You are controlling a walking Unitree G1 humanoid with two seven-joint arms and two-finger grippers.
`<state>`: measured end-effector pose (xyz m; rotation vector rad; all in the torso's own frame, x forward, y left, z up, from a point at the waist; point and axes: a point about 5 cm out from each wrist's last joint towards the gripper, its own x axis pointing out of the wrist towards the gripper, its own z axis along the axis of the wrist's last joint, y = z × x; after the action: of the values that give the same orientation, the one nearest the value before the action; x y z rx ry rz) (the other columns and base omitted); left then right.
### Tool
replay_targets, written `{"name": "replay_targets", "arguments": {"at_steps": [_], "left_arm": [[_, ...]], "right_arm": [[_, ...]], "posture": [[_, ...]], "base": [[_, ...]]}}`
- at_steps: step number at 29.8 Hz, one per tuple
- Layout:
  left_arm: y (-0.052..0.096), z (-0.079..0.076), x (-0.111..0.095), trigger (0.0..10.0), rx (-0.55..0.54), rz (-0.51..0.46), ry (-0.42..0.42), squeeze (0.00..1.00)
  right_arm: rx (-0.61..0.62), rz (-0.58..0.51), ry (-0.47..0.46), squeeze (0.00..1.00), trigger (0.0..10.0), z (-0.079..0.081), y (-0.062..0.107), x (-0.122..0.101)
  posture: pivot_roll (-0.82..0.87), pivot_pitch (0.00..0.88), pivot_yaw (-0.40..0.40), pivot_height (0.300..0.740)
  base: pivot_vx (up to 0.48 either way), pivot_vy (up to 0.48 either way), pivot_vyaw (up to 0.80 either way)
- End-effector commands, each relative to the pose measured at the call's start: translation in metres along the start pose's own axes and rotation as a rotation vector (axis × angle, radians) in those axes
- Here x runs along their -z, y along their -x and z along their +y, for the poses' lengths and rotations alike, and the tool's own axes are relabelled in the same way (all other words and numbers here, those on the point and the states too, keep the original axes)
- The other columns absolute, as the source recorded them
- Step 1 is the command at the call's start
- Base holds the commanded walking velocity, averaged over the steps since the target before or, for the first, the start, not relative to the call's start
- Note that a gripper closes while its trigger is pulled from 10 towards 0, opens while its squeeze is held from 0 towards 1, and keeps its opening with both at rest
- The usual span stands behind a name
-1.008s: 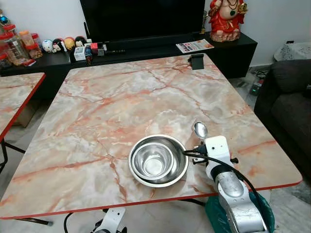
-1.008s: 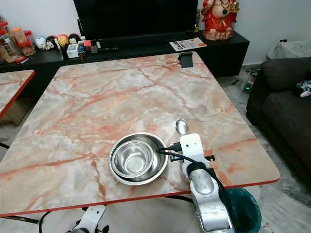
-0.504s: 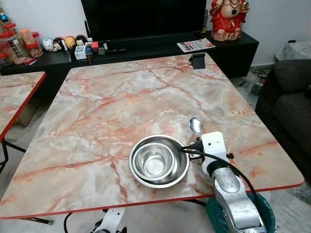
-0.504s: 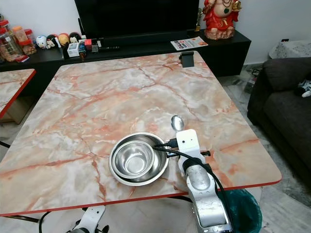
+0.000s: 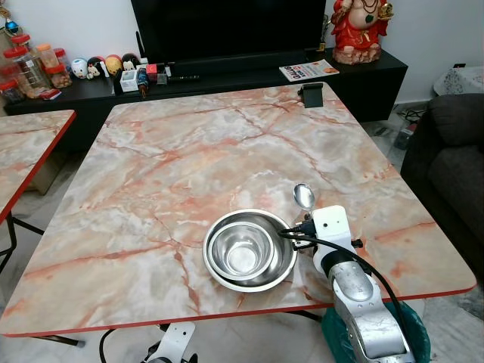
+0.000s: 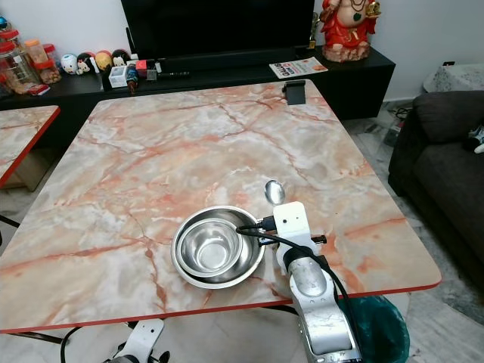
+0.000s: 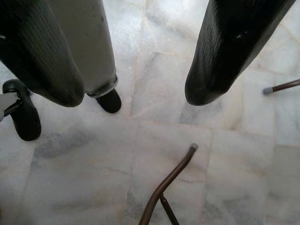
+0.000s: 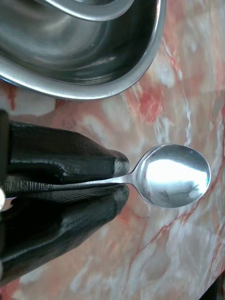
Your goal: Setting the table
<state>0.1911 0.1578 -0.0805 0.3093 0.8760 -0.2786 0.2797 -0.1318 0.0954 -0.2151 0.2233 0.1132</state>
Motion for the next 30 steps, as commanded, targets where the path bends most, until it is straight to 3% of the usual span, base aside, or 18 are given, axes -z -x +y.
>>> {"name": "replay_targets", "arguments": {"at_steps": [1, 8, 25, 30], "left_arm": [[0.001, 0.001, 0.002, 10.0, -0.005, 0.010, -0.008, 0.00], [0.000, 0.001, 0.002, 10.0, -0.005, 0.009, -0.008, 0.00], [0.001, 0.003, 0.004, 10.0, -0.009, 0.011, 0.006, 0.00], [0.001, 0.003, 0.005, 10.0, -0.009, 0.015, 0.002, 0.00]], "right_arm": [[-0.001, -0.002, 0.001, 0.00, 10.0, 0.000, 0.000, -0.002], [-0.002, 0.000, 0.002, 0.00, 10.0, 0.000, 0.000, -0.002], [-0.025, 0.035, -0.017, 0.00, 10.0, 0.012, -0.004, 0.007], [0.010, 0.074, -0.074, 0.00, 10.0, 0.016, -0.012, 0.018]], "posture": [[-0.06, 0.000, 0.085, 0.740], [-0.06, 0.001, 0.086, 0.740], [-0.05, 0.007, 0.088, 0.740], [-0.05, 0.006, 0.094, 0.740]], "base": [[0.000, -0.424, 0.00], [0.000, -0.406, 0.00], [0.000, 0.000, 0.00], [0.000, 0.000, 0.00]]}}
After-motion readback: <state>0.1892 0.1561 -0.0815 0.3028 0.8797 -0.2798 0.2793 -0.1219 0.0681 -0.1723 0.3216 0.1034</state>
